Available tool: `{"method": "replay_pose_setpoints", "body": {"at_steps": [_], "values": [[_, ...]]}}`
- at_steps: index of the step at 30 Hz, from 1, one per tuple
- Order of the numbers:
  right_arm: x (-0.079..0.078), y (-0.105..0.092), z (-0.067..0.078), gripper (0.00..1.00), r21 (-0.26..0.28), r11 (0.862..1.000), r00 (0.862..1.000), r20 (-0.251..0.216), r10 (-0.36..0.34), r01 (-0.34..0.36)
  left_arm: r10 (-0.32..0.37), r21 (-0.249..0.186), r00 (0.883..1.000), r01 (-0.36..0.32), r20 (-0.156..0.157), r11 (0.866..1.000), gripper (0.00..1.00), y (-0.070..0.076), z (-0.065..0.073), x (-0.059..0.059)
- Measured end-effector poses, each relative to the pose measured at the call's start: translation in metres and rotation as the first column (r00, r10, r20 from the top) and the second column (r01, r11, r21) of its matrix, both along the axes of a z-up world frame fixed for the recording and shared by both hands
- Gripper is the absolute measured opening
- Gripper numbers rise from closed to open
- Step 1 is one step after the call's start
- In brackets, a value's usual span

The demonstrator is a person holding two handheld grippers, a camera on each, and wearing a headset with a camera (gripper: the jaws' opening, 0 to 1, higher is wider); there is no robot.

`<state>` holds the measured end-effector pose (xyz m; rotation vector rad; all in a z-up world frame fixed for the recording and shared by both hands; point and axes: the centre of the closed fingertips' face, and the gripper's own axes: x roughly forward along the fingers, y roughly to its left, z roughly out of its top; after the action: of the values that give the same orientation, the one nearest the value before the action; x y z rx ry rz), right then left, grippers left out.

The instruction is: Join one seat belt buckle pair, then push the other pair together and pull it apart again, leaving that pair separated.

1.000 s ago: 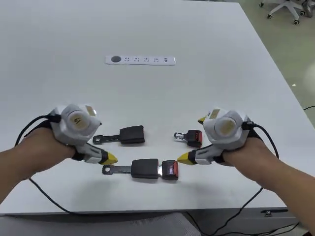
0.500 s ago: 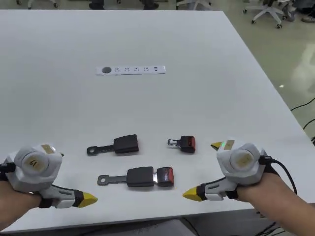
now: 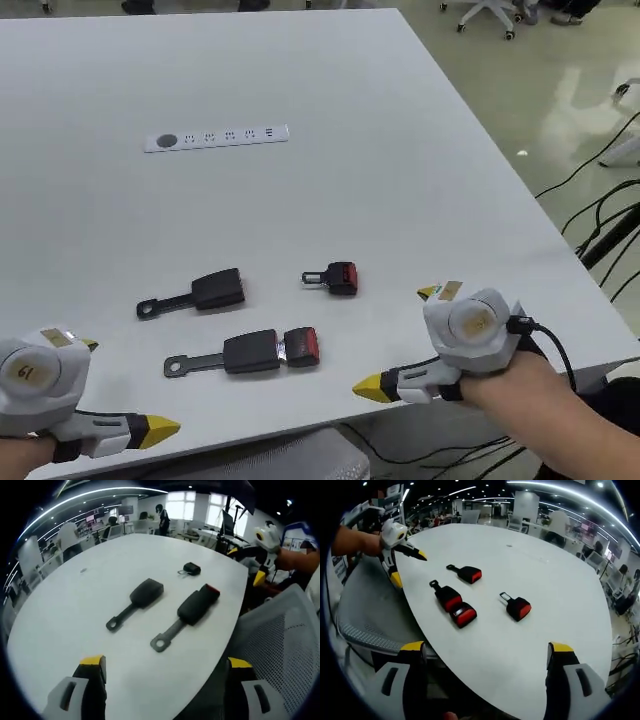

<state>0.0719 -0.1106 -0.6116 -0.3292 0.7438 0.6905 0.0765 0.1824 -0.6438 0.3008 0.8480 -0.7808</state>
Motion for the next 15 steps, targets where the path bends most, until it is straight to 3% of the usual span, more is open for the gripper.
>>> {"method": "replay_pose_setpoints", "body": {"at_steps": [15], "values": [[-0.0061, -0.0035, -0.0007, 1.0, 0.004, 1.0, 1.0, 0.016, -0.024, 0.024, -0.005, 0.018, 1.0, 0.004, 0.018, 1.0, 1.0, -0.0021, 0.0089, -0.0088]]}}
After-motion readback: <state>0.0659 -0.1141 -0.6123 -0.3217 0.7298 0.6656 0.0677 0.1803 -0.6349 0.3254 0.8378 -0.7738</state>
